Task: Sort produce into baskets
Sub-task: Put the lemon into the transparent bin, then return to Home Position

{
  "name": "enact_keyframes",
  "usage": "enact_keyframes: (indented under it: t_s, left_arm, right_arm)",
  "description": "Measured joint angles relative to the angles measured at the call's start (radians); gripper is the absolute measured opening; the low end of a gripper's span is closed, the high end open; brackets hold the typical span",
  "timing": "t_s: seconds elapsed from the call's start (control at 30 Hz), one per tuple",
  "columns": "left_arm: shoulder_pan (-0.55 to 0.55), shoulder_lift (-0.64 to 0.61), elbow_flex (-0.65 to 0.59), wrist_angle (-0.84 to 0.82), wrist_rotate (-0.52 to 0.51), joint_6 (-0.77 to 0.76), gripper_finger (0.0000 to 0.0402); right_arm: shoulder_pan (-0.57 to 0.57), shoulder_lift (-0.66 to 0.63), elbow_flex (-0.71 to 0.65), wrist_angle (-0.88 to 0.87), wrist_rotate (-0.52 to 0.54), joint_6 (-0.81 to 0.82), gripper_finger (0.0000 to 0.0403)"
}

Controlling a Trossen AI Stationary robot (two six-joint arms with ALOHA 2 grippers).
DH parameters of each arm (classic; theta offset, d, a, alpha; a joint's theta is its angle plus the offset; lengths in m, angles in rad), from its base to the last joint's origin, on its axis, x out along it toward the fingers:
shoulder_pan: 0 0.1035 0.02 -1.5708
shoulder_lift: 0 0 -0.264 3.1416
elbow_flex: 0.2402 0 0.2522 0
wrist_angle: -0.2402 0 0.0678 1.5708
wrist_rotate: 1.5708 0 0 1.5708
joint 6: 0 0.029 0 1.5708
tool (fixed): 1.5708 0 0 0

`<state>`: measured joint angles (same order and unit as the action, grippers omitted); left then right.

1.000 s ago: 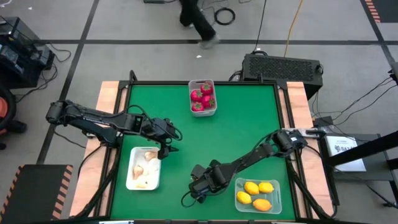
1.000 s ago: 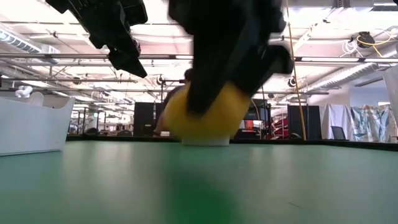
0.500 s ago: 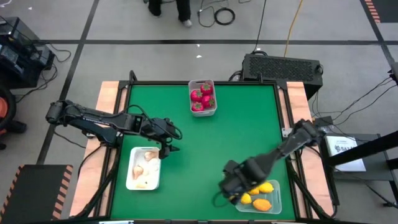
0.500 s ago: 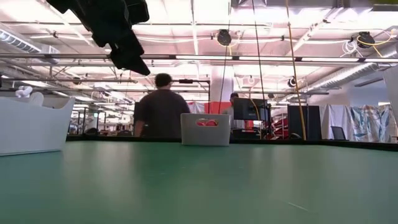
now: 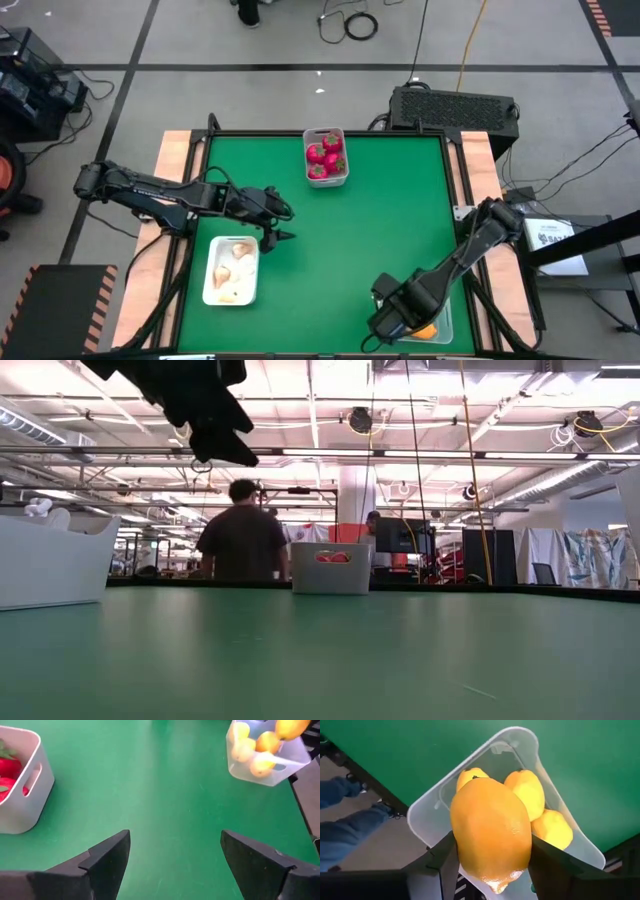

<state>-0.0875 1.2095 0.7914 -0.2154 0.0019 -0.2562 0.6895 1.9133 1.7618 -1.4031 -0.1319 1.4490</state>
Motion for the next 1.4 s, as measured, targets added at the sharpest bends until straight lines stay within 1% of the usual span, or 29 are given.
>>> enact_keyframes:
  t_s: [0.1,0.23,0.37,0.47,0.57,0.63,0.83,1.0,1.13,1.23,1.4]
  left_arm:
    - [0.0,0.0,0.0,0.014,0.0,0.0,0.0318]
    - [0.0,0.0,0.0,0.016,0.0,0.0,0.0318]
    - [0.0,0.0,0.0,0.014,0.0,-0.001,0.0318]
    - [0.0,0.0,0.0,0.008,0.009,-0.021,0.0318]
    - [-0.001,0.0,0.0,-0.005,0.019,-0.027,0.0318]
    - [-0.006,0.0,0.0,-0.017,0.022,-0.029,0.0318]
    - [-0.021,0.0,0.001,-0.011,0.029,-0.091,0.0318]
    - [-0.025,-0.01,0.041,-0.01,0.061,-0.124,0.0318]
    - [-0.025,-0.036,0.089,-0.009,0.052,-0.13,0.0318]
    - [-0.025,-0.064,0.116,-0.002,-0.004,-0.13,0.0318]
    - [-0.025,-0.128,0.144,0.028,-0.072,-0.134,0.0318]
  right_arm:
    - [0.0,0.0,-0.011,0.004,0.0,0.023,0.0205]
    - [-0.002,0.0,-0.012,-0.034,0.004,0.038,0.0244]
    - [-0.008,-0.002,-0.012,-0.016,0.038,0.033,0.0278]
    - [-0.015,-0.01,-0.012,-0.011,0.045,0.025,0.0294]
    - [-0.016,-0.026,-0.012,-0.021,0.072,0.025,0.0301]
    - [-0.016,-0.046,-0.012,-0.021,0.122,0.026,0.0301]
    - [-0.016,-0.134,-0.012,-0.007,0.326,0.018,0.0295]
    - [-0.021,-0.229,-0.012,0.013,0.451,-0.069,0.0281]
    - [-0.039,-0.304,-0.011,0.017,0.56,-0.168,0.0264]
    - [-0.062,-0.347,-0.011,0.028,0.597,-0.266,0.025]
    - [-0.103,-0.407,-0.011,0.057,0.605,-0.45,0.0223]
